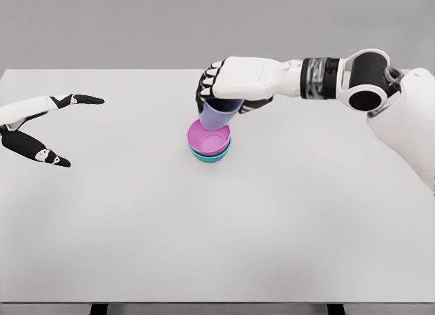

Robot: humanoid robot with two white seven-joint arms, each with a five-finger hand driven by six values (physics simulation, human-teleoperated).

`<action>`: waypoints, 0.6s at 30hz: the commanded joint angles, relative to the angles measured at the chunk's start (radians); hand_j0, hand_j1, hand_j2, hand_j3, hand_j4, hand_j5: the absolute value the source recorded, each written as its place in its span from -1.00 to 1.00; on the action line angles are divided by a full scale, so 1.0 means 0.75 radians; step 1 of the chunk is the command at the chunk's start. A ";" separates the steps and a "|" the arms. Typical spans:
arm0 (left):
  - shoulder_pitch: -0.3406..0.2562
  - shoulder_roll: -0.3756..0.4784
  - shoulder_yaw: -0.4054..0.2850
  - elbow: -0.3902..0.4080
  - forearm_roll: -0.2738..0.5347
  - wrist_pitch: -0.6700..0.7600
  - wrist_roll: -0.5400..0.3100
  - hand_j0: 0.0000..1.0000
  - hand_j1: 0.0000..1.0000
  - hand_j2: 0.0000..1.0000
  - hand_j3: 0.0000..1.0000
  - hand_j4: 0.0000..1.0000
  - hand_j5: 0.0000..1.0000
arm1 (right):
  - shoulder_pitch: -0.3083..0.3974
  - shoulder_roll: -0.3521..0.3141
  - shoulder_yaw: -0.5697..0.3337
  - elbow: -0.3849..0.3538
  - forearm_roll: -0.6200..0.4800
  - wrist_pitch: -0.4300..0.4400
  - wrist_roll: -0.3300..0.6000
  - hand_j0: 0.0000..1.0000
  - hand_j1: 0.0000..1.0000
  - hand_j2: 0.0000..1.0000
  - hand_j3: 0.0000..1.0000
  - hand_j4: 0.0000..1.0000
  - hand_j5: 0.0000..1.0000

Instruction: Stacking bowl and cup with both arms

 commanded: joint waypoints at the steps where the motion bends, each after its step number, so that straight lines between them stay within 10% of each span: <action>1: 0.000 0.001 0.001 0.000 0.011 0.003 0.000 1.00 1.00 1.00 1.00 1.00 1.00 | 0.000 0.018 0.012 0.008 -0.004 0.005 -0.001 0.24 0.24 0.24 0.24 0.24 0.24; 18: 0.000 0.001 0.001 0.000 0.011 0.003 0.000 1.00 1.00 1.00 1.00 1.00 1.00 | 0.004 0.073 0.106 0.137 0.006 0.005 -0.001 0.24 0.24 0.24 0.24 0.24 0.24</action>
